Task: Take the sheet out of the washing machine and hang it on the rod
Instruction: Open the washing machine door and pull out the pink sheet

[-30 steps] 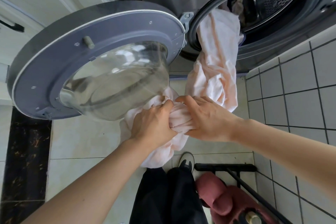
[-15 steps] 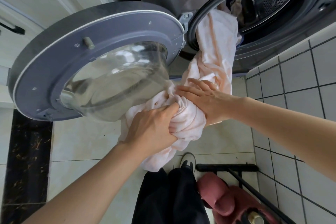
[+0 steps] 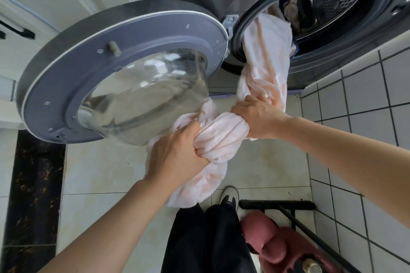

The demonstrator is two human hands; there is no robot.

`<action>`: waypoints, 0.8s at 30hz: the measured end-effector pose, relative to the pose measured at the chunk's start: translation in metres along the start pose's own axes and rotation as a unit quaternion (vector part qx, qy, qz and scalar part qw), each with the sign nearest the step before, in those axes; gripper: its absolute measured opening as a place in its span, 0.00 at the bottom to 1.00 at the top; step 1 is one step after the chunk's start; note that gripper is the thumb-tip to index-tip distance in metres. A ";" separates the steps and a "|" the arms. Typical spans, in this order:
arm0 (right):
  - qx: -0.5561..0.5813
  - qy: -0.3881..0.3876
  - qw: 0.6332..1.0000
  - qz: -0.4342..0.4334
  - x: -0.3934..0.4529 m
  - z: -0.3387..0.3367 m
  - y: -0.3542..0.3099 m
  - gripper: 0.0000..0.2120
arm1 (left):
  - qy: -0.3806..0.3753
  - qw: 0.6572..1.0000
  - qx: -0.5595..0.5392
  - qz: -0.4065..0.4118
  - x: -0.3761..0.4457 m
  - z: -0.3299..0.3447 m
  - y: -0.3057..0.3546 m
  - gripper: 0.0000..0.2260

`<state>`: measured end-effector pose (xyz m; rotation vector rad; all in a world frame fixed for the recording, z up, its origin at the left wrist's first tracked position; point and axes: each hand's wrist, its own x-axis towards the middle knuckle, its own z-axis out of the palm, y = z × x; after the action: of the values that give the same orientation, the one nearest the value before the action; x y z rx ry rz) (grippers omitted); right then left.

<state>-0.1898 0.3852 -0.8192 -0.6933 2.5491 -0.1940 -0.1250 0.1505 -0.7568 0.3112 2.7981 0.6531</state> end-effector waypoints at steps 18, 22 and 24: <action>-0.088 -0.025 0.982 0.168 -0.048 -0.010 0.049 0.22 | -0.145 0.987 -0.018 -0.067 -0.016 -0.003 -0.030 0.39; -0.114 -0.020 0.980 0.163 -0.052 -0.022 0.010 0.23 | -0.153 0.987 -0.009 -0.058 -0.010 -0.003 -0.020 0.42; -0.114 -0.011 0.983 0.143 -0.051 -0.027 -0.015 0.22 | -0.162 0.986 0.002 -0.040 -0.006 0.000 -0.009 0.46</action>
<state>-0.1582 0.3990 -0.7701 -0.3972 2.6366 0.2037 -0.1210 0.1415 -0.7597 0.2776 2.4881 0.5247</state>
